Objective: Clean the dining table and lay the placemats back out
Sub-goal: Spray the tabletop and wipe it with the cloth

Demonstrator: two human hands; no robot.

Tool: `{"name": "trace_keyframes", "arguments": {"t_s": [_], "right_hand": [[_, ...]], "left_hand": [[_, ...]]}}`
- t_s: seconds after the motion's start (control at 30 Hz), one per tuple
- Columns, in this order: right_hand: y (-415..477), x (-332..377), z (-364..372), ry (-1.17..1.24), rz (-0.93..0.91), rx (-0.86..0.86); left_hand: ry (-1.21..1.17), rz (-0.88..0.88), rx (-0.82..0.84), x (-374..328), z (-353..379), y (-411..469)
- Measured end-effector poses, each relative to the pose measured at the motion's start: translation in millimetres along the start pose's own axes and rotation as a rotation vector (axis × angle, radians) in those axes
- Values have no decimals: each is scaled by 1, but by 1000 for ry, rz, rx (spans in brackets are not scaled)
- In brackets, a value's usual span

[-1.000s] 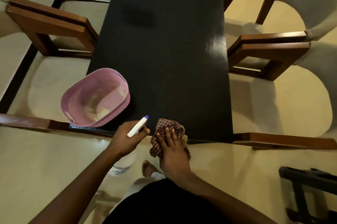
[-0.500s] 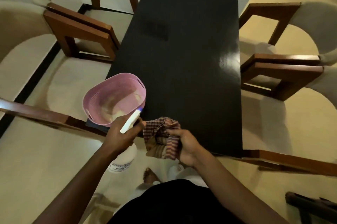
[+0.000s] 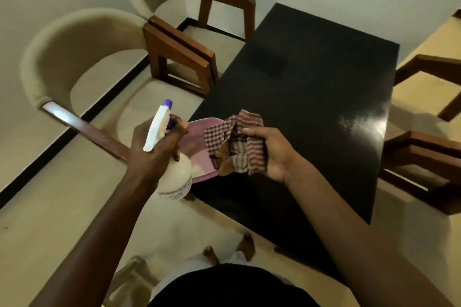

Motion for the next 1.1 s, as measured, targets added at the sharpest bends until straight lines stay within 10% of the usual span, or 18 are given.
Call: {"name": "trace_keyframes", "arguments": {"t_s": [0.4,0.77,1.1], "right_hand": [[118,-6,66,-506,37,-212],[133,-50,77,-1745,-334,-403],[149,-67,73,-1631,-124,-274]], "left_hand": [[149,-27,-74,34,-1,40],[292,-175,276,115,-8,63],[397,-92,415,131,-20,60]]}}
Point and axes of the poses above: each hand's wrist, its own y-axis towards the middle knuckle, its own z-axis out of the palm, x = y × z, the point moved 1 cm from there along y, towards the middle knuckle
